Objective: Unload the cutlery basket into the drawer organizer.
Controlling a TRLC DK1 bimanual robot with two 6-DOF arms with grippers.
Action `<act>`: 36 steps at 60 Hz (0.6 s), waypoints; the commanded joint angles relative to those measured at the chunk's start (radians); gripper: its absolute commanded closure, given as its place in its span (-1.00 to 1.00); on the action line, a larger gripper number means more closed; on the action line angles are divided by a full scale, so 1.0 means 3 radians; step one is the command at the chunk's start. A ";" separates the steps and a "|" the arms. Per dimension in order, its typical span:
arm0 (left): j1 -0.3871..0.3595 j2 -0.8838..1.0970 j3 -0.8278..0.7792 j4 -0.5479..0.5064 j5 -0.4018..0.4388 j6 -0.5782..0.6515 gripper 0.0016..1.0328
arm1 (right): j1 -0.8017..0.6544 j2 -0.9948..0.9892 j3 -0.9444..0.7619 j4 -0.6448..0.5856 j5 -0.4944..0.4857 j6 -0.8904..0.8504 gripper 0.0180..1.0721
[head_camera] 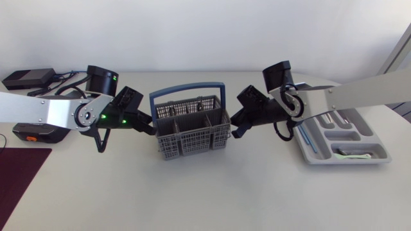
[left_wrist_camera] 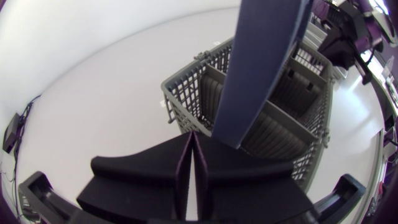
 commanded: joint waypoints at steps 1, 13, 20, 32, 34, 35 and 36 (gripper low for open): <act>0.0098 0.0097 0.0112 0.0057 0.0154 0.0001 0.93 | 0.0183 -0.0184 -0.0228 0.0021 0.0021 0.0016 0.86; 0.0210 0.0133 0.0096 0.0052 0.0373 0.0036 0.93 | 0.0331 -0.0501 -0.0525 0.0026 0.0123 0.0041 0.86; 0.0169 0.0128 0.0101 0.0052 0.0409 0.0036 0.93 | 0.0336 -0.0634 -0.0617 0.0031 0.0205 0.0057 0.86; -0.0025 0.0164 0.0224 -0.0009 0.0404 0.0036 0.93 | 0.0265 -0.0747 -0.0714 0.0031 0.0220 0.0031 0.86; -0.0050 0.0169 0.0255 -0.0025 0.0404 0.0036 0.93 | 0.0260 -0.0762 -0.0729 0.0036 0.0220 0.0026 0.86; -0.0076 0.0174 0.0270 -0.0035 0.0404 0.0036 0.93 | 0.0255 -0.0762 -0.0734 0.0036 0.0220 0.0021 0.86; -0.0091 0.0179 0.0290 -0.0045 0.0404 0.0036 0.93 | 0.0249 -0.0762 -0.0739 0.0036 0.0220 0.0021 0.86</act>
